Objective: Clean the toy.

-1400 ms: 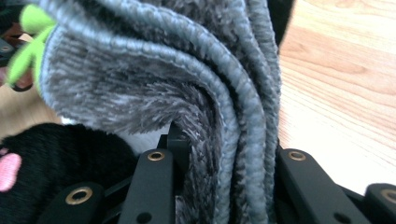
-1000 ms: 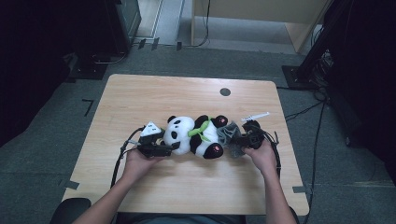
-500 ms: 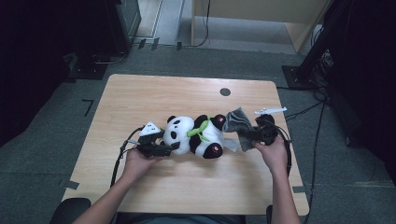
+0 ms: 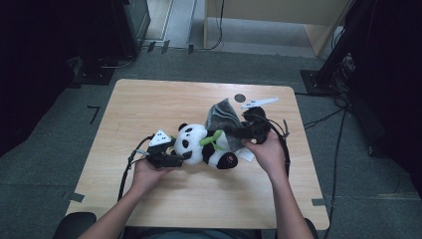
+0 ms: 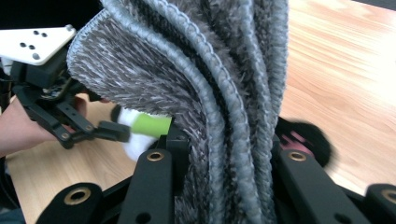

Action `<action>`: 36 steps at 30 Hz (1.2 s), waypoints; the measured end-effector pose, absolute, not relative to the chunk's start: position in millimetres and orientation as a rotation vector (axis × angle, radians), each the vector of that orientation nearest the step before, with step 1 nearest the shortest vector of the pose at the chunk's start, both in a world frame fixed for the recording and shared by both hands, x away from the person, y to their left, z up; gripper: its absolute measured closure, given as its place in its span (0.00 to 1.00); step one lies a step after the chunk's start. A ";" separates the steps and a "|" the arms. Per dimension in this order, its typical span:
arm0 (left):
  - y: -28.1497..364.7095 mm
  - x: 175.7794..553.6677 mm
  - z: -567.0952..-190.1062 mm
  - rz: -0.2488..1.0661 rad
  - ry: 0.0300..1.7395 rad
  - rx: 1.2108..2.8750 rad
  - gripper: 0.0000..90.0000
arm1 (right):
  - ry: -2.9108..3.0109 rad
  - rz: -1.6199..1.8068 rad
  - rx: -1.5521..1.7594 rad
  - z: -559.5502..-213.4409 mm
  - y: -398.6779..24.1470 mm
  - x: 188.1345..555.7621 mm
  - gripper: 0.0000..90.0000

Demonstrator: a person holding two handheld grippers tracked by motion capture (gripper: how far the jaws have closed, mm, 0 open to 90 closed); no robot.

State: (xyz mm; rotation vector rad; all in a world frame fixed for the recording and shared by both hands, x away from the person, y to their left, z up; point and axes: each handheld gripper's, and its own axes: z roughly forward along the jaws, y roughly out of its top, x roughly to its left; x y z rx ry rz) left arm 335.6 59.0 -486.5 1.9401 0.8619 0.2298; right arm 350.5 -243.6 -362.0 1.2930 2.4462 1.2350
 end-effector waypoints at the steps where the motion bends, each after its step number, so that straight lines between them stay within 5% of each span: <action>1: 58.9 335.5 -486.3 0.231 0.862 1.938 0.23 | 2.464 1.235 1.273 -362.1 -236.4 352.8 0.77; 10: 58.9 335.1 -486.2 0.252 0.854 1.929 0.23 | 2.608 1.117 1.140 -380.4 -175.0 373.9 0.74; 16: 59.3 335.2 -487.5 0.254 0.847 1.924 0.23 | 2.636 1.057 1.085 -395.7 -161.2 382.5 0.55; 22: 59.6 334.9 -487.9 0.262 0.844 1.923 0.23 | 2.573 1.084 1.038 -383.5 -170.6 373.9 0.51; 24: 59.4 334.7 -487.8 0.263 0.844 1.924 0.23 | 2.581 1.072 1.028 -382.0 -171.0 371.3 0.70; 26: 59.4 334.6 -487.6 0.264 0.844 1.923 0.24 | 2.572 1.087 1.025 -380.5 -168.0 369.4 0.77; 36: 58.2 332.4 -489.9 0.282 0.860 1.919 0.26 | 2.716 1.152 1.091 -403.5 -130.6 371.9 0.81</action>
